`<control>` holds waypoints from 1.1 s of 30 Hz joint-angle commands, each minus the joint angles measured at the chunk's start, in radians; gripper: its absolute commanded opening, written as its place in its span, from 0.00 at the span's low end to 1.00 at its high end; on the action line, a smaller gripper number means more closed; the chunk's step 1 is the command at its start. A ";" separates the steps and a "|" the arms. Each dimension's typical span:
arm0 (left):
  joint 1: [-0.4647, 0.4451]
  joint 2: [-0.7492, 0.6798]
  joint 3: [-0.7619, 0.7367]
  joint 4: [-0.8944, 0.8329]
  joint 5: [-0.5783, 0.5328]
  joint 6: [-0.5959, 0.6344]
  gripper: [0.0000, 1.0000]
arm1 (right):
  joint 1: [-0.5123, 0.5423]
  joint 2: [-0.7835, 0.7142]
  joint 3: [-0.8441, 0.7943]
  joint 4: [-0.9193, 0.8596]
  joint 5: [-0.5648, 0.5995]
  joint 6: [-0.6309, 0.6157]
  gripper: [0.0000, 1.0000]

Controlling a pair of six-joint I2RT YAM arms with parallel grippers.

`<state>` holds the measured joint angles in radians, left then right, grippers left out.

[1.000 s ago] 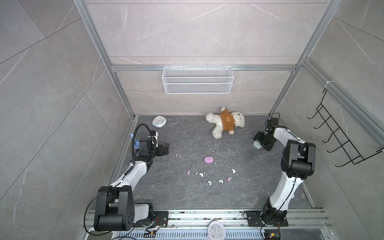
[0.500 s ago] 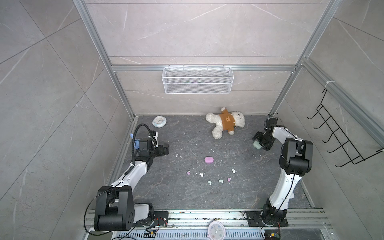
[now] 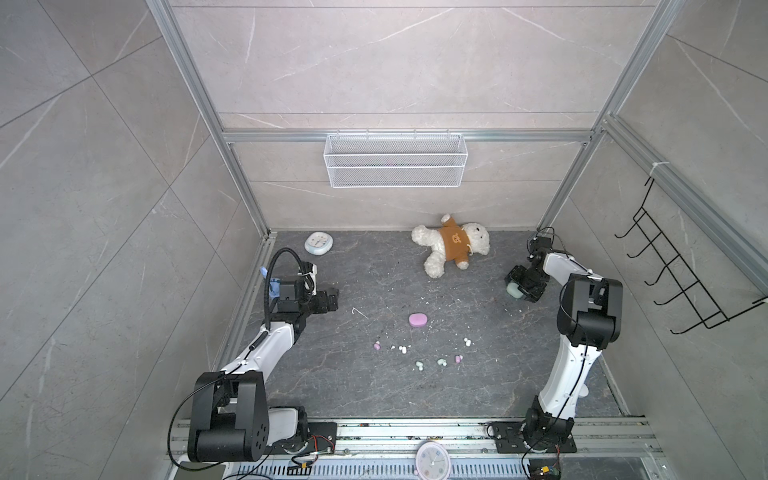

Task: Insert the wireless bluetooth earbuds into the charging case
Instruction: 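Close the right gripper on the pale green charging case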

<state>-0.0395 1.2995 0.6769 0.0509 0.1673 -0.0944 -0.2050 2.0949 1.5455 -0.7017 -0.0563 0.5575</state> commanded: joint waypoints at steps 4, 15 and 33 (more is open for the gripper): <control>-0.003 0.000 0.041 -0.001 0.006 0.018 1.00 | 0.013 0.022 0.039 -0.037 0.013 -0.006 0.73; -0.003 0.004 0.044 -0.008 0.003 0.018 1.00 | 0.022 0.021 0.042 -0.044 -0.001 -0.012 0.58; -0.060 0.014 0.122 -0.128 0.055 0.027 1.00 | 0.076 -0.183 -0.127 0.002 -0.066 -0.011 0.48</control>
<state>-0.0772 1.3064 0.7395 -0.0311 0.1768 -0.0937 -0.1474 1.9930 1.4616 -0.7029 -0.0921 0.5468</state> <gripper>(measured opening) 0.999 0.610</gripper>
